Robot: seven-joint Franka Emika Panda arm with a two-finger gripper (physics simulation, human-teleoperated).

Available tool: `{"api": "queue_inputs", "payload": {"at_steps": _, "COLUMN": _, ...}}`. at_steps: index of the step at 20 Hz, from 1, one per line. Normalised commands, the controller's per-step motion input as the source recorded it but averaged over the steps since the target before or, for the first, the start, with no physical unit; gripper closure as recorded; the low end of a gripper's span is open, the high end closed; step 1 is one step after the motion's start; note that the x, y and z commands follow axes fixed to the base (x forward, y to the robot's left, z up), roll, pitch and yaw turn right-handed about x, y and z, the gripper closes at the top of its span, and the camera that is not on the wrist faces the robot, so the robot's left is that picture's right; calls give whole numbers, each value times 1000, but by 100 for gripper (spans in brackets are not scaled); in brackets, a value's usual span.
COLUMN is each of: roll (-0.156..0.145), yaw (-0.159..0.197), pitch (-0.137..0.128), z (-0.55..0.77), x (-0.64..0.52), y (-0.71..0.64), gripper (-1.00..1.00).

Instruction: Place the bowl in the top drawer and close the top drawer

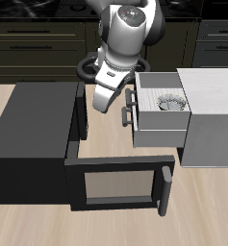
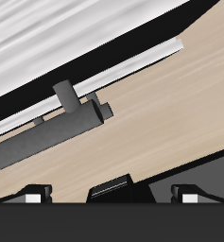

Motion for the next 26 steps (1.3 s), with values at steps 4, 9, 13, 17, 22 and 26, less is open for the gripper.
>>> {"api": "queue_inputs", "payload": {"at_steps": 4, "roll": 56, "yaw": -5, "pitch": 0, "z": -68, "x": 74, "y": 288, "gripper": -100}}
{"api": "queue_inputs", "payload": {"at_steps": 9, "roll": 65, "yaw": 0, "pitch": -4, "z": -56, "x": 31, "y": 337, "gripper": -100}}
{"api": "queue_inputs", "payload": {"at_steps": 13, "roll": 55, "yaw": -4, "pitch": 2, "z": -11, "x": 27, "y": 308, "gripper": -100}}
{"api": "queue_inputs", "payload": {"at_steps": 17, "roll": 49, "yaw": -5, "pitch": -15, "z": 54, "x": 54, "y": 290, "gripper": -100}}
{"api": "queue_inputs", "payload": {"at_steps": 22, "roll": 40, "yaw": -4, "pitch": -35, "z": -7, "x": 83, "y": 247, "gripper": -100}}
{"api": "queue_inputs", "payload": {"at_steps": 26, "roll": 51, "yaw": -8, "pitch": -32, "z": -30, "x": 80, "y": 309, "gripper": -100}}
